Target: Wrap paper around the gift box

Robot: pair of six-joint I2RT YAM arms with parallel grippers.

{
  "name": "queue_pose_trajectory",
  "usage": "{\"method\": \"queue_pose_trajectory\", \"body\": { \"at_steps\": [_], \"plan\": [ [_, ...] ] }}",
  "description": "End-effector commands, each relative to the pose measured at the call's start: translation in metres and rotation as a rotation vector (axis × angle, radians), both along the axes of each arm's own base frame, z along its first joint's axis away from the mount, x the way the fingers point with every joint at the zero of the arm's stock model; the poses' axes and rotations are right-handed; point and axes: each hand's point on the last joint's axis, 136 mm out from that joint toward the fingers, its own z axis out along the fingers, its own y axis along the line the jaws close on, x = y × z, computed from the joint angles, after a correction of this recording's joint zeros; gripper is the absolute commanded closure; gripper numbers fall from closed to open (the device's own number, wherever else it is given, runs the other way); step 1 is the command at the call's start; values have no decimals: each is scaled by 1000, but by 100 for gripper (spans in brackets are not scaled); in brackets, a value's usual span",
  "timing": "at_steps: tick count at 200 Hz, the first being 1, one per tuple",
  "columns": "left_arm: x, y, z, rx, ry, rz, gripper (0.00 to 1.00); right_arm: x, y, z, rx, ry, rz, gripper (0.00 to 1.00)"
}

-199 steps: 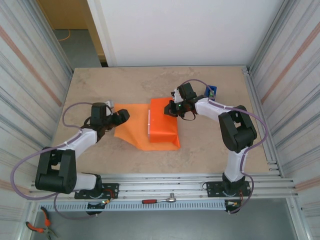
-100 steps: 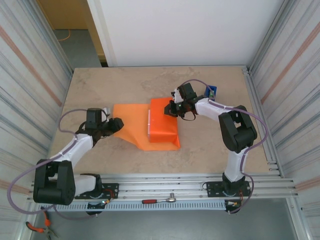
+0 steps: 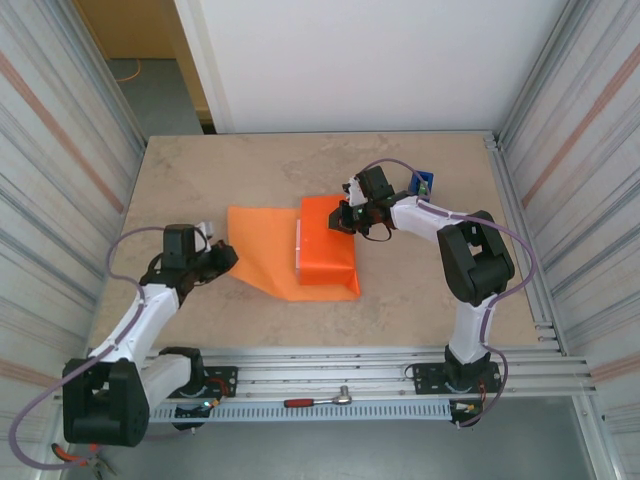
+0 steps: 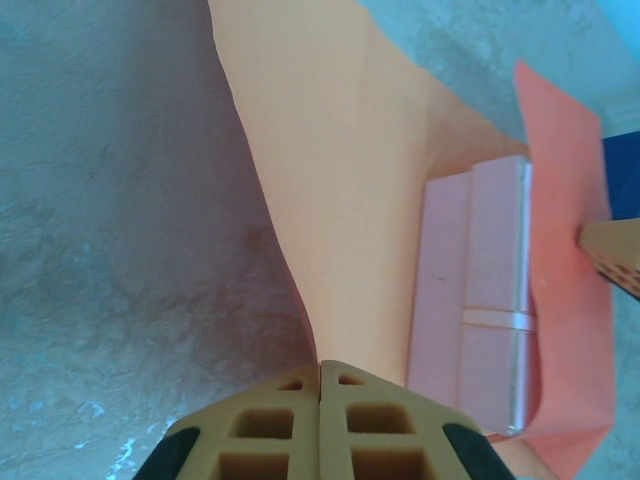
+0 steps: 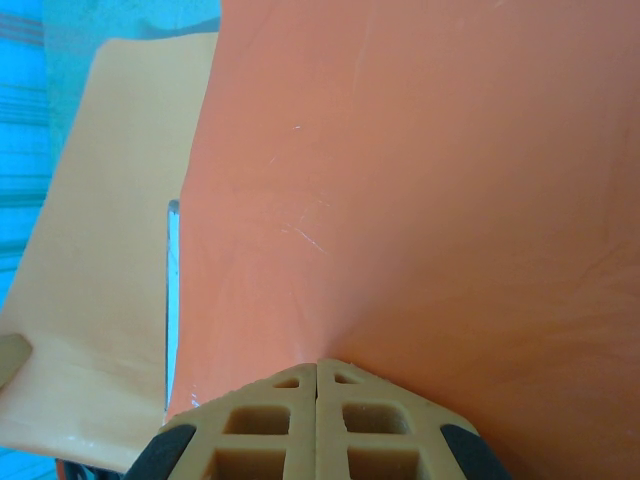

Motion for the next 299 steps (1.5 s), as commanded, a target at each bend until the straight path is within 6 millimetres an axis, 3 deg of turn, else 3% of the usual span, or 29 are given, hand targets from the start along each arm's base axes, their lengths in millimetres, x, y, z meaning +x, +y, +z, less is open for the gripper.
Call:
{"method": "queue_pose_trajectory", "body": {
  "at_steps": [1,41,100,153,189,231,299],
  "plan": [
    [-4,-17,23,-47,-62,-59,100,-19,-21,-44,-114,110,-26,100],
    [-15,-59,57,-69,-167,-194,100,-19,-20,-44,-110,112,-26,100],
    [-15,-135,84,-135,-212,-328,100,-20,-18,-48,-111,122,-24,100],
    [-4,-212,76,-137,-173,-442,100,-21,-19,-51,-114,127,-28,100],
    [3,-249,61,-125,-143,-489,100,-23,-19,-55,-120,136,-26,100],
    [6,-265,33,-111,-101,-498,100,-24,-19,-58,-120,141,-27,100],
    [2,-253,-20,-76,-27,-448,100,-24,-16,-51,-105,137,-22,100]
  ]
}}
